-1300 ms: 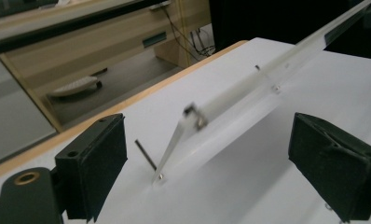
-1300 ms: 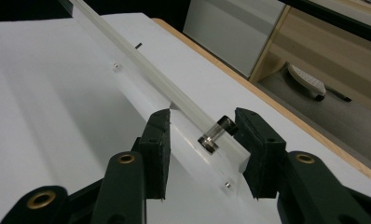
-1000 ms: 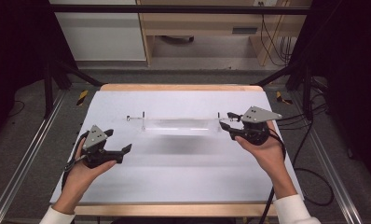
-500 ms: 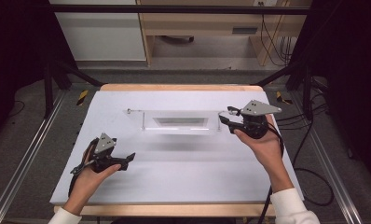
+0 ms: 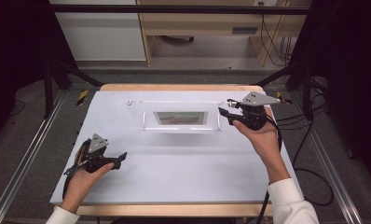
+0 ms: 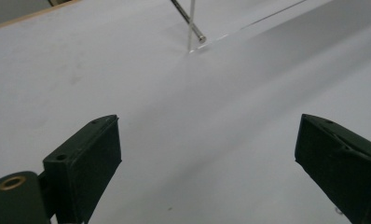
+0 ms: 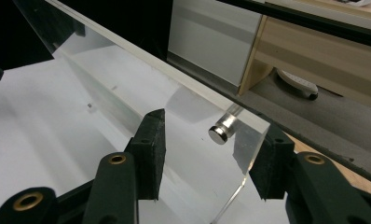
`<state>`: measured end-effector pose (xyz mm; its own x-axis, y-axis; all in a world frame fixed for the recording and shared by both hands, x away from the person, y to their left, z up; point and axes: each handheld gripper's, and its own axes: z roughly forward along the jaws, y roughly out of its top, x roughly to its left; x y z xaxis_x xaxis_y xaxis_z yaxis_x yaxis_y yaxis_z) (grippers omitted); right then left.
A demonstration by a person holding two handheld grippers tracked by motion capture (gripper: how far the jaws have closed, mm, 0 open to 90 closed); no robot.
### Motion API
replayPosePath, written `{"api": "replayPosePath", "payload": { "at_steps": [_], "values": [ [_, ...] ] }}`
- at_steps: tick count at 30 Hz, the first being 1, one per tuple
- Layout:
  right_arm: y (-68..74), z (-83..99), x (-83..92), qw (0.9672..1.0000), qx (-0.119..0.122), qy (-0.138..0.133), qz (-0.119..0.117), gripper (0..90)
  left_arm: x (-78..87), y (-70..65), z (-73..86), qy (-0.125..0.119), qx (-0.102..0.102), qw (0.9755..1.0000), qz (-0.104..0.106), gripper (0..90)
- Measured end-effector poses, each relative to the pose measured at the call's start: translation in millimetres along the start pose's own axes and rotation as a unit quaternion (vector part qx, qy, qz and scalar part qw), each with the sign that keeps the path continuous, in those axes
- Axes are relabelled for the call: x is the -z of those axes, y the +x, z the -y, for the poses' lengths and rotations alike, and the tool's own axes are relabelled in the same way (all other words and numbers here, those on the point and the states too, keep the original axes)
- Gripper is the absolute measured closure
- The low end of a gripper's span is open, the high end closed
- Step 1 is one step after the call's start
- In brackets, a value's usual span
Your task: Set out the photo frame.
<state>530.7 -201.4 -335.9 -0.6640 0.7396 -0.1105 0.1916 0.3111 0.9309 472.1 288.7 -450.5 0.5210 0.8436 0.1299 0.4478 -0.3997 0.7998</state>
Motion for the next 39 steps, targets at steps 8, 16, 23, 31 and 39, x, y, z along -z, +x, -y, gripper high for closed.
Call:
{"api": "replayPosePath", "payload": {
  "at_steps": [8, 16, 23, 31, 39],
  "values": [
    [-11.8, -4.4, -10.9, 0.9995, -0.027, -0.015, 0.002, 51.1, 4.9, 8.5, 13.3, 0.009, 0.018, 0.9998, -0.007, 6.8],
    [-22.8, -10.5, -21.9, 0.9991, -0.040, -0.013, 0.005, 51.1, 9.2, 9.8, 14.5, 0.009, 0.012, 0.9998, -0.012, 6.9],
    [-30.0, -11.3, -29.7, 0.9983, -0.052, -0.024, 0.006, 51.1, 13.9, 10.6, 14.9, 0.006, 0.013, 0.9998, -0.010, 6.9],
    [-38.5, -15.8, -40.0, 0.9976, -0.065, -0.019, 0.013, 50.7, 14.2, 10.2, 16.4, 0.007, 0.021, 0.9997, -0.006, 6.9],
    [-48.2, -19.1, -49.6, 0.9966, -0.080, -0.016, 0.012, 50.7, 11.3, 8.9, 17.7, 0.018, 0.015, 0.9997, -0.001, 7.1]
  ]
}}
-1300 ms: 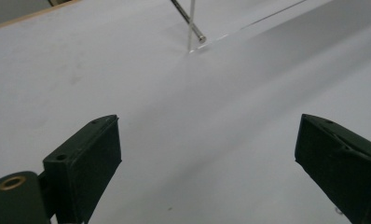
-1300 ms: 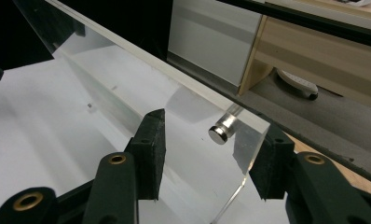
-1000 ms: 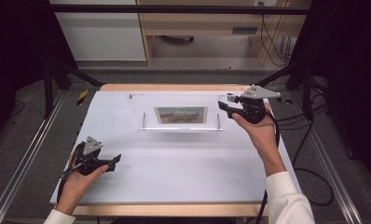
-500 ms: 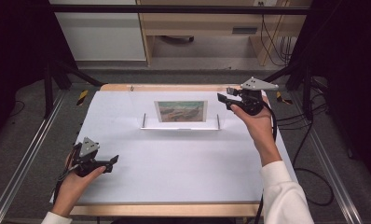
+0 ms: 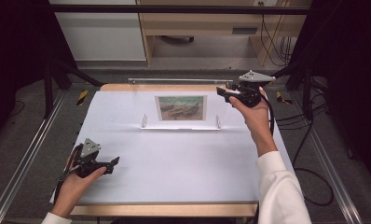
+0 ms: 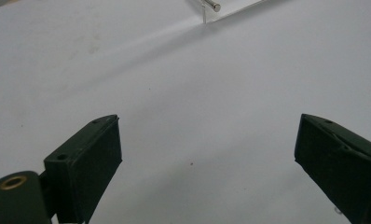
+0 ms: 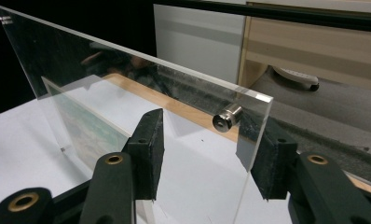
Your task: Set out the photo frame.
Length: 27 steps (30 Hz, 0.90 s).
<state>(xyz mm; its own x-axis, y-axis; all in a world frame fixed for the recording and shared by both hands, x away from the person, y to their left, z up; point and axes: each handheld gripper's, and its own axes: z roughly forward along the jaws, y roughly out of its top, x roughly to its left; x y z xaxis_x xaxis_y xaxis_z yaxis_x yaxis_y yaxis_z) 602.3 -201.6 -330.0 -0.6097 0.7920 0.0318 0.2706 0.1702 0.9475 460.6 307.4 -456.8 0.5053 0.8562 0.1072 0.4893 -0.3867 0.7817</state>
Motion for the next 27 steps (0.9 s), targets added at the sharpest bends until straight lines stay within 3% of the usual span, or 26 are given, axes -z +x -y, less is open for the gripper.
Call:
{"api": "replayPosePath", "payload": {
  "at_steps": [7, 27],
  "values": [
    [-6.1, -2.5, -7.1, 0.9997, -0.026, 0.000, -0.001, 50.6, -1.6, 0.2, 0.9, 0.002, -0.002, 1.0000, 0.002, 7.3],
    [-11.4, -7.4, -18.2, 0.9990, -0.042, 0.010, 0.010, 48.6, -2.9, 0.0, 1.2, 0.007, -0.006, 0.9999, 0.006, 8.5]
  ]
}}
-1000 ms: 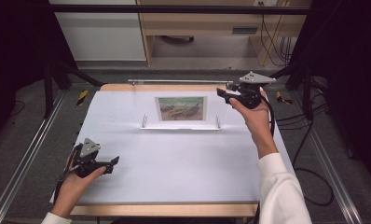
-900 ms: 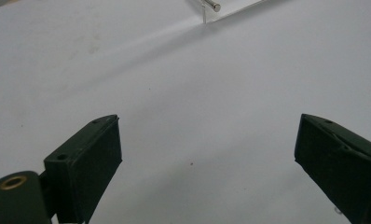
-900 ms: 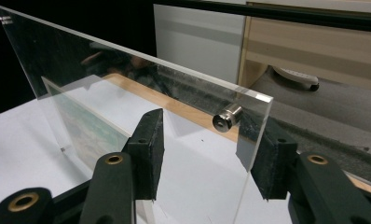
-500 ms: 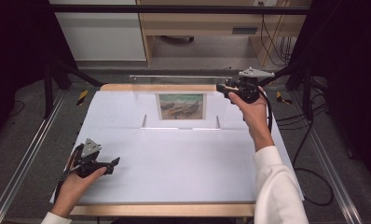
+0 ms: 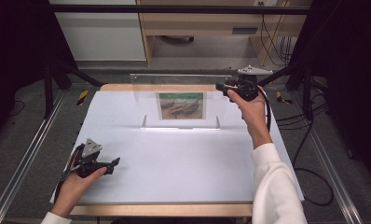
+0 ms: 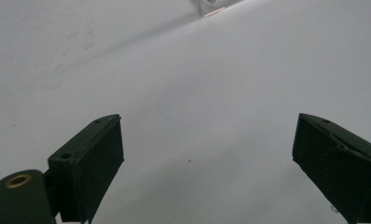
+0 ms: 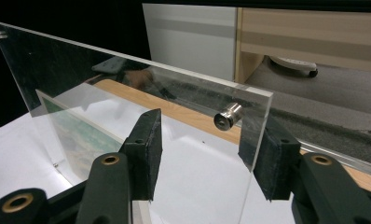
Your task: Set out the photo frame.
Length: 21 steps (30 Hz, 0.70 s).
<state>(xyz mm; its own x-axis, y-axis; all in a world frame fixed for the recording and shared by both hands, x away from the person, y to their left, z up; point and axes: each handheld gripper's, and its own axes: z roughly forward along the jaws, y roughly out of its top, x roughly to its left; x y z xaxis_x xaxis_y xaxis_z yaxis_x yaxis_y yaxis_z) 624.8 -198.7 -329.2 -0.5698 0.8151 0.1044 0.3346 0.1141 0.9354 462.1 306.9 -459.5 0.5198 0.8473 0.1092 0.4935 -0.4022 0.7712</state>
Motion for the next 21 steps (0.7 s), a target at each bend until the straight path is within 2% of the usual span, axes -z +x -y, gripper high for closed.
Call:
{"api": "replayPosePath", "payload": {
  "at_steps": [5, 11, 16, 21],
  "values": [
    [-0.2, -1.4, -1.9, 1.0000, -0.006, 0.002, 0.002, 47.7, -1.0, -1.4, -0.1, 0.002, -0.002, 1.0000, 0.001, 8.5],
    [1.3, -1.0, -1.3, 1.0000, 0.000, 0.003, 0.005, 46.0, -0.8, -1.3, -0.2, 0.002, -0.003, 1.0000, 0.000, 8.5],
    [7.4, -0.6, -2.6, 0.9996, 0.015, 0.016, 0.017, 34.9, -0.7, -0.9, -0.1, 0.000, -0.001, 1.0000, -0.001, 8.3],
    [13.5, 1.5, -0.6, 0.9986, 0.027, 0.018, 0.043, 22.0, -1.1, -0.6, 0.2, 0.001, 0.001, 1.0000, -0.004, 7.9]
  ]
}}
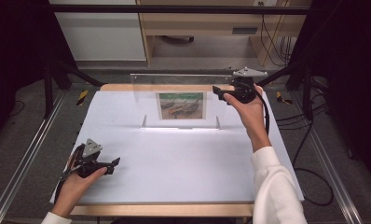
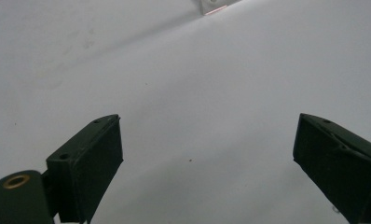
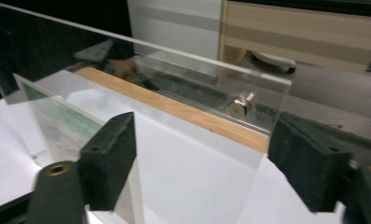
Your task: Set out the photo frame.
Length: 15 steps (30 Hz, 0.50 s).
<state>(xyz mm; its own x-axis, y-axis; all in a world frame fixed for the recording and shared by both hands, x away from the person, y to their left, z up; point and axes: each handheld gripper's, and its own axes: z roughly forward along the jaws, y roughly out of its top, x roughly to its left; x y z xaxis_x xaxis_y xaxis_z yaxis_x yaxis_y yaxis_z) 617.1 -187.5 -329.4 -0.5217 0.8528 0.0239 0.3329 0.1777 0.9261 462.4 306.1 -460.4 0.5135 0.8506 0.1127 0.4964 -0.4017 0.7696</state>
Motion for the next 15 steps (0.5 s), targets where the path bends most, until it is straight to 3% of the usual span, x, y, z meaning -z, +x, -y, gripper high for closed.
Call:
{"api": "replayPosePath", "payload": {
  "at_steps": [5, 15],
  "values": [
    [8.9, 6.9, 9.0, 0.9995, 0.018, 0.005, 0.025, 14.6, -0.4, -0.2, 0.1, 0.002, 0.002, 1.0000, -0.002, 7.4],
    [18.0, 24.9, 35.0, 0.9997, 0.010, -0.003, 0.023, 8.9, -2.4, -2.1, 0.5, 0.006, 0.001, 1.0000, -0.002, 6.9]
  ]
}}
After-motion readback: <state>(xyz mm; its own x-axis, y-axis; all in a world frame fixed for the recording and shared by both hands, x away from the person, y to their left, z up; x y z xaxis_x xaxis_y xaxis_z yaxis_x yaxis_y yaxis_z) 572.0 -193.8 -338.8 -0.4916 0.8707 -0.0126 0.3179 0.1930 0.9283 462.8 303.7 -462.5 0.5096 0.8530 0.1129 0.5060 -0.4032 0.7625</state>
